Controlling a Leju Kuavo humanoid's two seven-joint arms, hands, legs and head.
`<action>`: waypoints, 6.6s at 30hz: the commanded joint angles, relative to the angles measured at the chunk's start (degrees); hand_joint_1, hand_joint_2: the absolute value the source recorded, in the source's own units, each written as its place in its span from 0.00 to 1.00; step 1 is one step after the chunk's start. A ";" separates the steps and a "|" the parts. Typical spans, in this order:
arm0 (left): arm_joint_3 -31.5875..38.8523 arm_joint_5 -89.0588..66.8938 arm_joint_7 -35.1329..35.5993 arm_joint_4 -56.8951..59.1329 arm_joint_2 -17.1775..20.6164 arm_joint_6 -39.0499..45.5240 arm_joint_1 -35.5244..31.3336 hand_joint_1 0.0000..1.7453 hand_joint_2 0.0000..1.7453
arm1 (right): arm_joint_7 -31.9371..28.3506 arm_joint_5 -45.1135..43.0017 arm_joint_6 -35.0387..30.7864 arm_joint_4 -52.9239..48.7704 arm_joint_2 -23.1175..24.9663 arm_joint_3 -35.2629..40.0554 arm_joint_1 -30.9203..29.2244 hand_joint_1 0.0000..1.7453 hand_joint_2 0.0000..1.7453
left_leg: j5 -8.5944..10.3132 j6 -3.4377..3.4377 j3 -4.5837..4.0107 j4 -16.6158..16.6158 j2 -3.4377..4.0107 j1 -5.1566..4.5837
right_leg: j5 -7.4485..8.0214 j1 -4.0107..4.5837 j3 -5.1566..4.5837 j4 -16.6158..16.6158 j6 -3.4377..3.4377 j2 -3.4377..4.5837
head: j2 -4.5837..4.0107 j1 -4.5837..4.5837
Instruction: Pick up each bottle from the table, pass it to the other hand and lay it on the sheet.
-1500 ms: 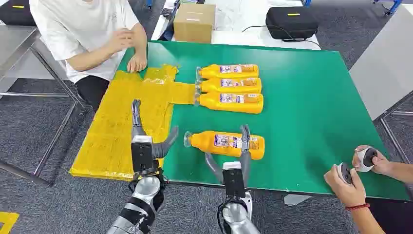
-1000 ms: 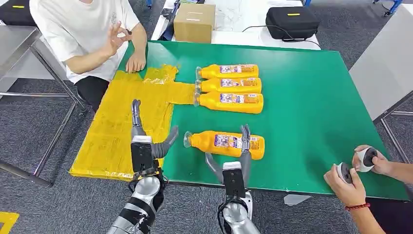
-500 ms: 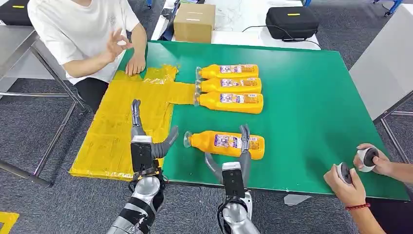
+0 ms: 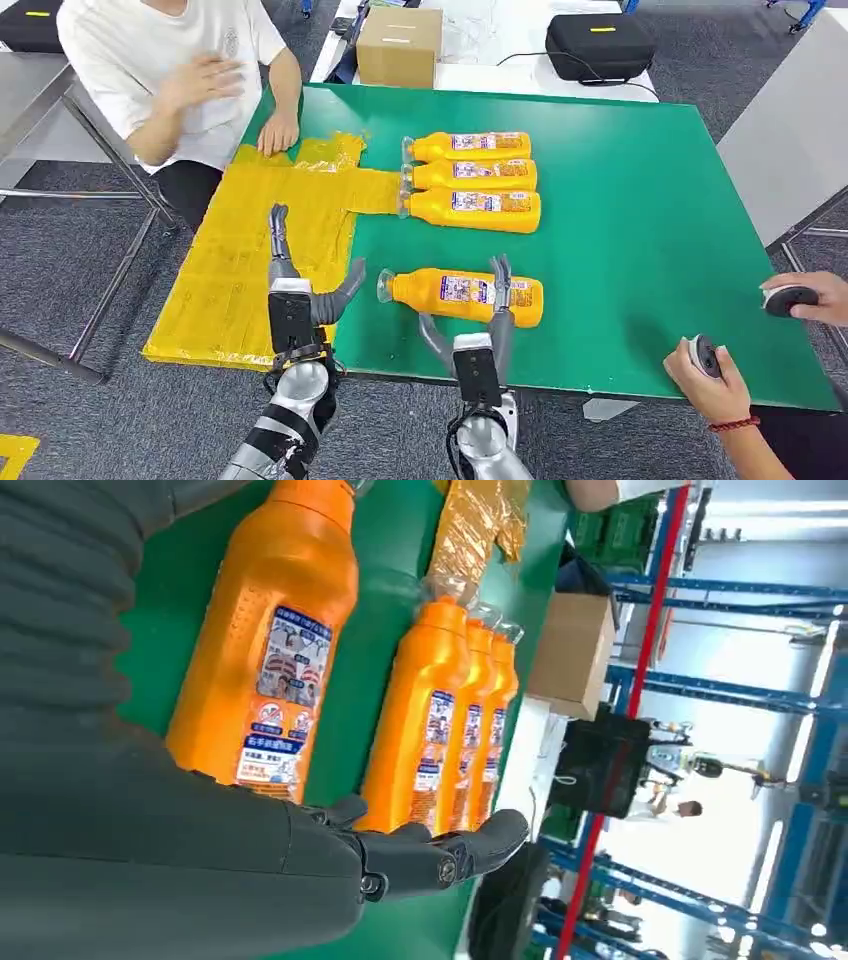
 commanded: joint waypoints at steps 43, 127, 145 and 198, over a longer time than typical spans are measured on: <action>17.36 1.62 0.13 6.73 0.87 -0.09 -5.70 0.00 1.00 | 39.73 54.25 23.27 10.41 -15.86 8.93 -16.59 0.00 1.00 | 0.01 0.02 0.34 -0.04 -0.20 0.05 | -0.08 0.05 0.42 -0.07 -0.02 -0.21 | 0.00 0.00; 11.85 2.88 0.13 8.58 1.76 -0.12 -6.42 0.00 1.00 | 25.49 32.50 41.87 30.26 -14.35 -4.53 -23.62 1.00 1.00 | 0.01 0.03 1.24 -0.05 0.23 0.05 | 0.19 0.07 1.19 -0.23 -0.15 0.03 | 0.00 0.00; -5.69 29.45 13.82 -4.86 4.55 -42.00 12.90 0.00 1.00 | 17.75 10.74 31.87 -8.43 -13.46 -5.74 -0.65 1.00 1.00 | -0.27 -0.01 0.67 -0.03 0.14 0.10 | -0.14 0.11 0.74 -0.16 -0.01 0.14 | 0.00 -0.04; -2.07 49.78 14.00 -17.06 3.99 -55.83 15.23 1.00 1.00 | 16.66 21.07 29.73 2.57 -9.51 20.47 -5.37 0.00 1.00 | -0.20 0.00 0.48 -0.06 -0.05 0.17 | -0.13 0.16 0.56 -0.23 -0.03 -0.06 | 0.00 -0.02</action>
